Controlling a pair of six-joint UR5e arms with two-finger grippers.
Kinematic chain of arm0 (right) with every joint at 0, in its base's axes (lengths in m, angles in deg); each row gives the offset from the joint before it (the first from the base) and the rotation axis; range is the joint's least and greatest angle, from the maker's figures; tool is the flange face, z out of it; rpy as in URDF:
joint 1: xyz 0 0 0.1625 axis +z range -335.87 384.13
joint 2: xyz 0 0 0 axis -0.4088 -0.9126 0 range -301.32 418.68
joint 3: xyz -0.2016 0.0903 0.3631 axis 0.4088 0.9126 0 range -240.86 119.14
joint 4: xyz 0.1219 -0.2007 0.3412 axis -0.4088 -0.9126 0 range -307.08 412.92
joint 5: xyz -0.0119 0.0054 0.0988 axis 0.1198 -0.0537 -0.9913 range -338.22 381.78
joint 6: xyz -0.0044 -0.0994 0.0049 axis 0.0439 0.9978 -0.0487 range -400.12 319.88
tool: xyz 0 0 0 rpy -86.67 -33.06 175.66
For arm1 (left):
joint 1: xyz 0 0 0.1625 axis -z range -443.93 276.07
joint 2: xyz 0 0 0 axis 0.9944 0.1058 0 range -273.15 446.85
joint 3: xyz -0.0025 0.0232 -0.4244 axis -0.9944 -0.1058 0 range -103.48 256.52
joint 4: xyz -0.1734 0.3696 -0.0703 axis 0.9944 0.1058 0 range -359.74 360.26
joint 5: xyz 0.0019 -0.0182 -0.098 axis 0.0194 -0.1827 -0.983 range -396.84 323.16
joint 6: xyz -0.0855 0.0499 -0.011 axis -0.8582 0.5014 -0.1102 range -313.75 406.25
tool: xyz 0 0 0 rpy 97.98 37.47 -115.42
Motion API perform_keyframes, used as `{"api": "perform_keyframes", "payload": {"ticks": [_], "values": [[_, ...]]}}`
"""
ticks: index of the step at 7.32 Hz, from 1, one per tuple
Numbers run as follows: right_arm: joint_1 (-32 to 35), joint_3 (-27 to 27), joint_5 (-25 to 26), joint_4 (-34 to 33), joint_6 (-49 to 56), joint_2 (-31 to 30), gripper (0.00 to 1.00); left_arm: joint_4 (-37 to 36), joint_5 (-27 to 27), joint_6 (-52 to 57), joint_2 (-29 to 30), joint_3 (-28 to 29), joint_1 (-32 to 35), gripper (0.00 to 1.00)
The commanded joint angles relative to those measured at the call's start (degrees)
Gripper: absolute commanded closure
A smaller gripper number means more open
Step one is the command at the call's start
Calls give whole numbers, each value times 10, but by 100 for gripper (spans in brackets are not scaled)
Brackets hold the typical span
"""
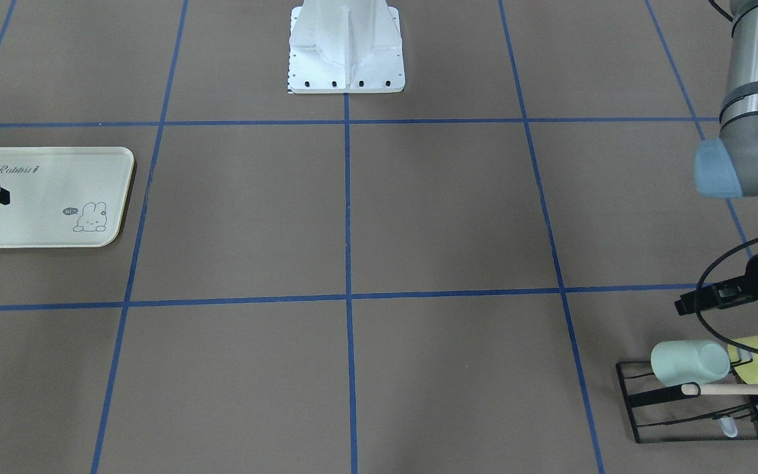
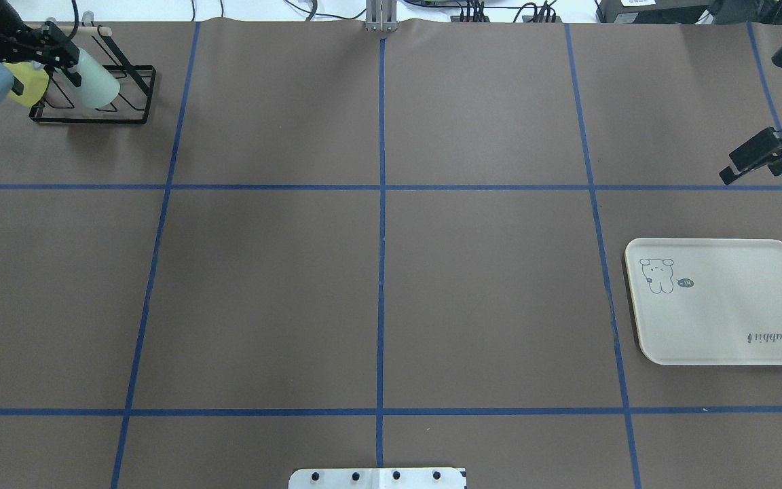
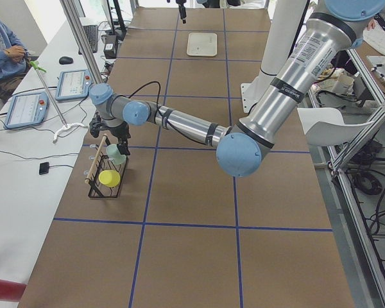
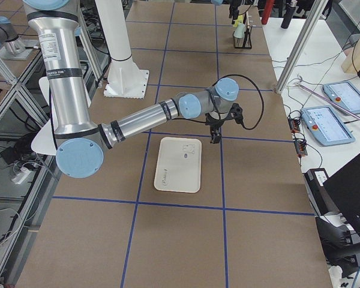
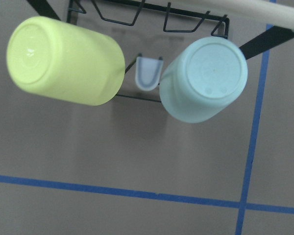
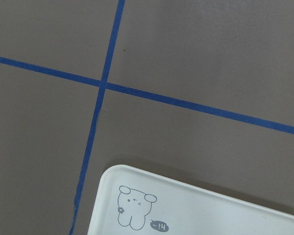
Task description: Left arm grabs green cup and hands to right arm on tray
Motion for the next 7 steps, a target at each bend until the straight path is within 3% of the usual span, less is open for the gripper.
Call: {"api": "perform_keyframes", "payload": {"ticks": [1,5,7], "values": [[-9,0,1,0,0,3,0,30,38,-2,41,66,-11,0],[-9,-1,2,0,0,2,0,54,46,-3,63,106,-19,1],[-10,0,6,0,-1,3,0,64,90,-3,76,121,-19,1]]}}
